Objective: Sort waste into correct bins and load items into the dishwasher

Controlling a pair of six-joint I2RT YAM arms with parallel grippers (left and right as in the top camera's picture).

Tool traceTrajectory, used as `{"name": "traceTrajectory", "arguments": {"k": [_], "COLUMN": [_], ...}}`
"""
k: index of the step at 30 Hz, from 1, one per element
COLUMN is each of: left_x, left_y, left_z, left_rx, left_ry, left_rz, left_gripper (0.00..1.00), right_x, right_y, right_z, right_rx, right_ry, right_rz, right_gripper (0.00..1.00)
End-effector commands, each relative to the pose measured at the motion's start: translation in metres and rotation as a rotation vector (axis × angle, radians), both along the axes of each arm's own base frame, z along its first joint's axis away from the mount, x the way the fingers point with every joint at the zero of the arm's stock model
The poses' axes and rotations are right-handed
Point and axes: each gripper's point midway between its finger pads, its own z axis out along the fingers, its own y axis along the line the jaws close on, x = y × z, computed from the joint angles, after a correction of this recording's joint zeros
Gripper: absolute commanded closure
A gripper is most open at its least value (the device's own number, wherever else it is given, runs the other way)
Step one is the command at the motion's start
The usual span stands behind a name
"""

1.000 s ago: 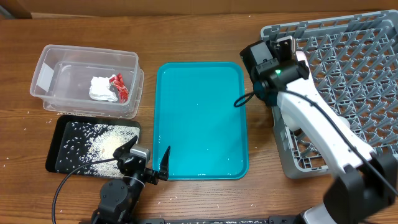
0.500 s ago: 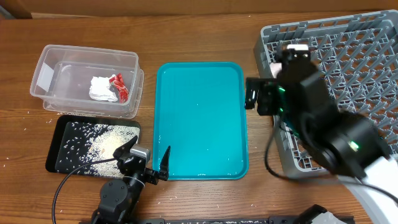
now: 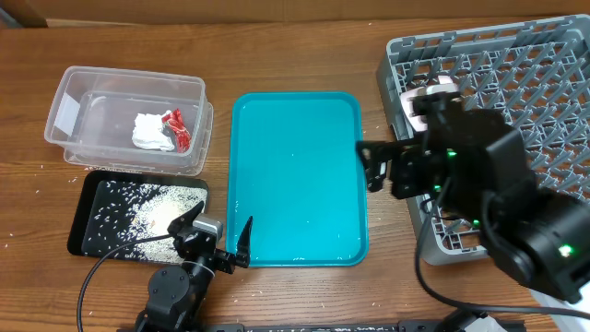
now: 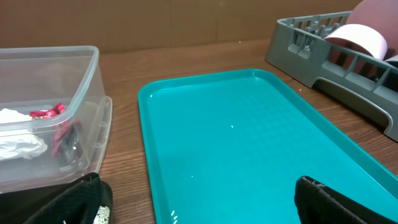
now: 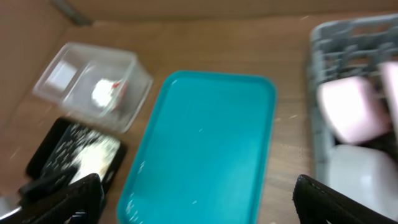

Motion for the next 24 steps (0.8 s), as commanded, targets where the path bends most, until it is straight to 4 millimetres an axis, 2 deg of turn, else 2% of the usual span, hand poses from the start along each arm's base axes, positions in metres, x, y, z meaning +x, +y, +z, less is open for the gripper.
{"name": "traceTrajectory", "arguments": {"k": [1, 4, 7, 15, 19, 24], "left_x": [0.000, 0.000, 0.000, 0.000, 0.000, 0.000], "left_y": [0.001, 0.001, 0.001, 0.001, 0.001, 0.001], "left_z": [0.001, 0.001, 0.001, 0.001, 0.001, 0.001], "left_rx": [0.007, 0.007, 0.007, 0.007, 0.007, 0.007], "left_ry": [-0.014, -0.014, -0.014, -0.014, -0.014, -0.014], "left_rz": [0.000, 0.000, 0.000, 0.000, 0.000, 0.000], "left_gripper": [0.00, 0.00, 0.00, 0.00, 0.00, 0.00], "right_x": [-0.009, -0.019, -0.027, -0.037, -0.048, -0.050], "right_y": [-0.036, -0.054, -0.069, -0.104, -0.105, -0.106], "right_z": [0.048, 0.083, 0.073, -0.018, -0.062, -0.095], "right_rx": [-0.031, -0.086, -0.091, -0.013, 0.022, 0.043], "right_ry": [-0.216, -0.435, -0.467, -0.429, -0.452, -0.530], "right_rz": [-0.060, -0.021, -0.044, -0.200, -0.210, -0.212], "right_gripper": [0.00, 0.00, 0.00, 0.00, 0.00, 0.00]}}
